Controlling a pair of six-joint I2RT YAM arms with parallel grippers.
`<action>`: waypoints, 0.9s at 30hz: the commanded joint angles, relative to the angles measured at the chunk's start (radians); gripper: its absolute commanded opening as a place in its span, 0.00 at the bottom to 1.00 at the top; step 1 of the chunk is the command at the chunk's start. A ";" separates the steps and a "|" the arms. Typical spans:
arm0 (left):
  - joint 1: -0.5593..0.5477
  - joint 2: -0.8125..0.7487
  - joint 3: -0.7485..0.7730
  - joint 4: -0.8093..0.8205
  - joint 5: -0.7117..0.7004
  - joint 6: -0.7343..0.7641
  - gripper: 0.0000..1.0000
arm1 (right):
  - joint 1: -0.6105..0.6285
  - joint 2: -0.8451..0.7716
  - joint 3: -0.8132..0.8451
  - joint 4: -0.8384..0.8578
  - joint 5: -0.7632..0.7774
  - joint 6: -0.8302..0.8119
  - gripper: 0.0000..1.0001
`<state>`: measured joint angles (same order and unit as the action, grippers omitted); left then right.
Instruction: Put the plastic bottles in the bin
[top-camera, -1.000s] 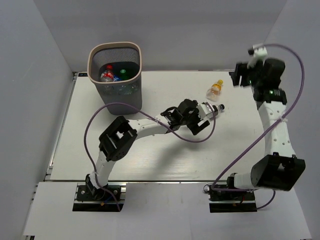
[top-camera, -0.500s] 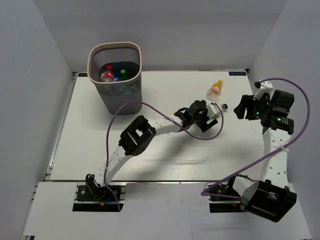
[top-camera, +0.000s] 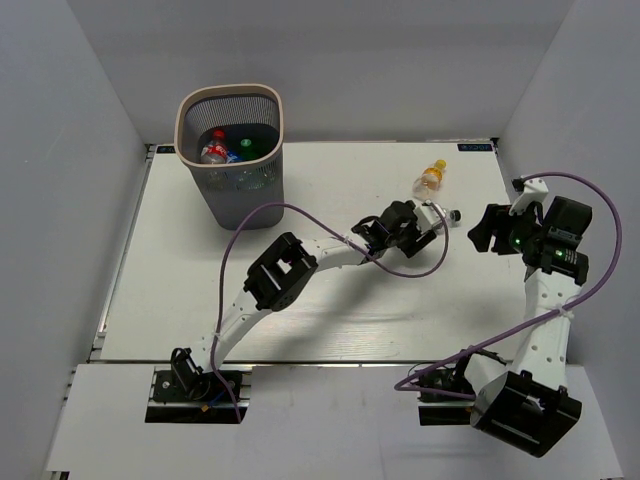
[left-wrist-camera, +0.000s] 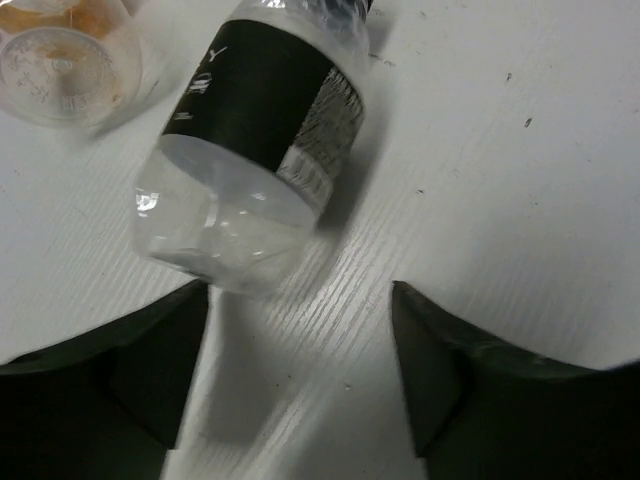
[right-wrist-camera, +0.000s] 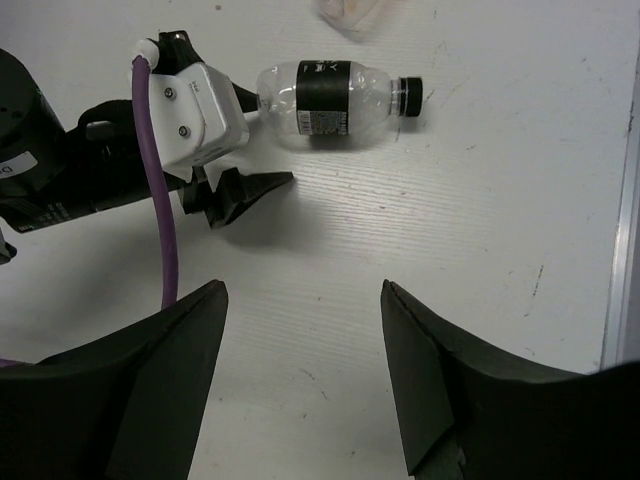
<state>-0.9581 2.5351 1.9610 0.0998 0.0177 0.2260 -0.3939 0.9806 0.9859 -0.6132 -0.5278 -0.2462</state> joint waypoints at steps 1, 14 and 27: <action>-0.004 -0.081 -0.027 0.041 0.014 -0.013 0.76 | -0.013 -0.006 -0.021 -0.014 -0.031 -0.015 0.69; -0.004 -0.285 -0.280 0.132 0.083 -0.019 1.00 | -0.023 0.030 -0.055 0.010 -0.037 -0.028 0.69; -0.004 -0.220 -0.130 0.173 0.174 -0.204 1.00 | -0.028 0.070 -0.053 0.043 -0.040 -0.005 0.69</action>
<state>-0.9577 2.3123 1.7649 0.2489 0.1349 0.0837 -0.4141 1.0489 0.9188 -0.6056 -0.5526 -0.2607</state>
